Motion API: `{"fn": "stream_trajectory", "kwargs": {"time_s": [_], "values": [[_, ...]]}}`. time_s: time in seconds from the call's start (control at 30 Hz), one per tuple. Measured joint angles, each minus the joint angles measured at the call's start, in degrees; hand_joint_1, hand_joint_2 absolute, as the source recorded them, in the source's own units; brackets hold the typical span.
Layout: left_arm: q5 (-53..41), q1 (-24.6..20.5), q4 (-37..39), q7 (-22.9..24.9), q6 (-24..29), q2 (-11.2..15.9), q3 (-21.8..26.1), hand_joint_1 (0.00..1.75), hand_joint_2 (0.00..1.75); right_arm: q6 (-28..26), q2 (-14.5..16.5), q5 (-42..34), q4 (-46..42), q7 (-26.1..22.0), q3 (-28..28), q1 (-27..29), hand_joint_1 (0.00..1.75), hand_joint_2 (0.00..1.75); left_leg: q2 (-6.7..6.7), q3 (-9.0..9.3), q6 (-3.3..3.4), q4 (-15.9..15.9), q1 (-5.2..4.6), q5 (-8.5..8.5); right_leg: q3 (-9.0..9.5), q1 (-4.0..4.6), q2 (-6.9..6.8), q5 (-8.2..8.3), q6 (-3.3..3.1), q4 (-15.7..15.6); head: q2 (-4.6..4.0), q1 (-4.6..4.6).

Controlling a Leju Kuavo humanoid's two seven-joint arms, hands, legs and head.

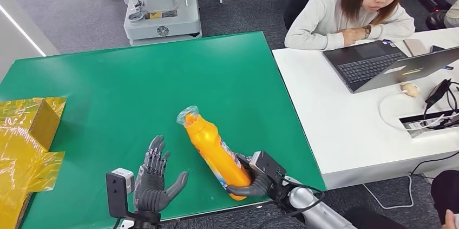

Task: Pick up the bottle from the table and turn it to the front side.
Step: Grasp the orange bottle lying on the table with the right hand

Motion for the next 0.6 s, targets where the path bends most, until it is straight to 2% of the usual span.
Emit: {"fn": "stream_trajectory", "kwargs": {"time_s": [0.23,0.5,0.6], "values": [[1.65,-1.46,0.02,0.73,-2.52,-0.52,-0.81,0.00,1.75,-3.83,3.71,0.01,-7.01,-0.01,-6.73,6.95,1.75,1.75,0.02,-0.05,0.00,0.01,-0.01,0.00,-0.07,-0.01,0.03,0.02,-0.01,0.00,0.00,-0.01],[1.79,-1.73,0.02,0.77,-2.81,-0.80,-1.05,0.00,1.75,-4.05,4.73,0.01,-9.74,-0.01,-9.14,8.97,1.75,1.75,0.05,-0.12,0.00,0.01,-0.01,0.00,-0.15,-0.01,0.04,0.02,-0.01,0.00,0.00,-0.01],[3.54,-2.00,0.02,1.68,-5.57,-0.83,-1.21,0.00,1.75,-4.83,5.05,0.77,-10.58,-0.31,-9.86,9.57,1.75,1.75,0.05,-0.14,0.00,0.01,-0.01,0.00,-0.17,-0.01,0.04,0.02,-0.01,0.00,0.00,0.00]]}}
